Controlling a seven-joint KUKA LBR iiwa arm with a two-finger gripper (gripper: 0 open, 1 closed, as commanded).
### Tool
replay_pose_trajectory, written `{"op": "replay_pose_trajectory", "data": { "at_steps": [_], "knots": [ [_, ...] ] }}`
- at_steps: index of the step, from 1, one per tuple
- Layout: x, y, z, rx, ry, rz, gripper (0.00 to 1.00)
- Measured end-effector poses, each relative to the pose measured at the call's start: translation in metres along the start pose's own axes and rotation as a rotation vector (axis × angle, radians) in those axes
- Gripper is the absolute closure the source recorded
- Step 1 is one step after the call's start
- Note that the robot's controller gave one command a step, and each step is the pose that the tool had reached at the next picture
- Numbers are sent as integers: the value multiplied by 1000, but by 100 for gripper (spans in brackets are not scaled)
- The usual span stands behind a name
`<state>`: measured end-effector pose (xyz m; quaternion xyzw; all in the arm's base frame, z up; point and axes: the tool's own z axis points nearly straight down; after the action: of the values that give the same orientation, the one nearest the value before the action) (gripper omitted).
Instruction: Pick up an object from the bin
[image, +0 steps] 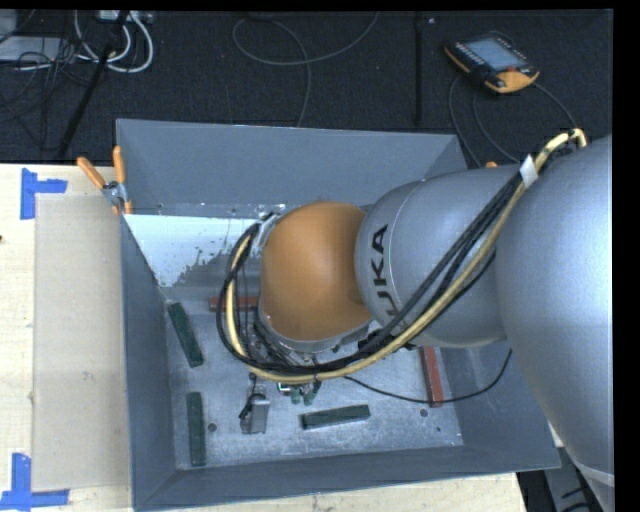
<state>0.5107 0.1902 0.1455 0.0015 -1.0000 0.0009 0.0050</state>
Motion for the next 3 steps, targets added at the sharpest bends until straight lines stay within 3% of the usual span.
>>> {"op": "replay_pose_trajectory", "data": {
  "at_steps": [1, 2, 3],
  "knots": [
    [-2, -1, -4, -2, -8, 4, 0],
    [-5, -50, -6, -2, -7, 3, 0],
    [-19, -108, -23, -2, -8, 77, 0]
  ]
}}
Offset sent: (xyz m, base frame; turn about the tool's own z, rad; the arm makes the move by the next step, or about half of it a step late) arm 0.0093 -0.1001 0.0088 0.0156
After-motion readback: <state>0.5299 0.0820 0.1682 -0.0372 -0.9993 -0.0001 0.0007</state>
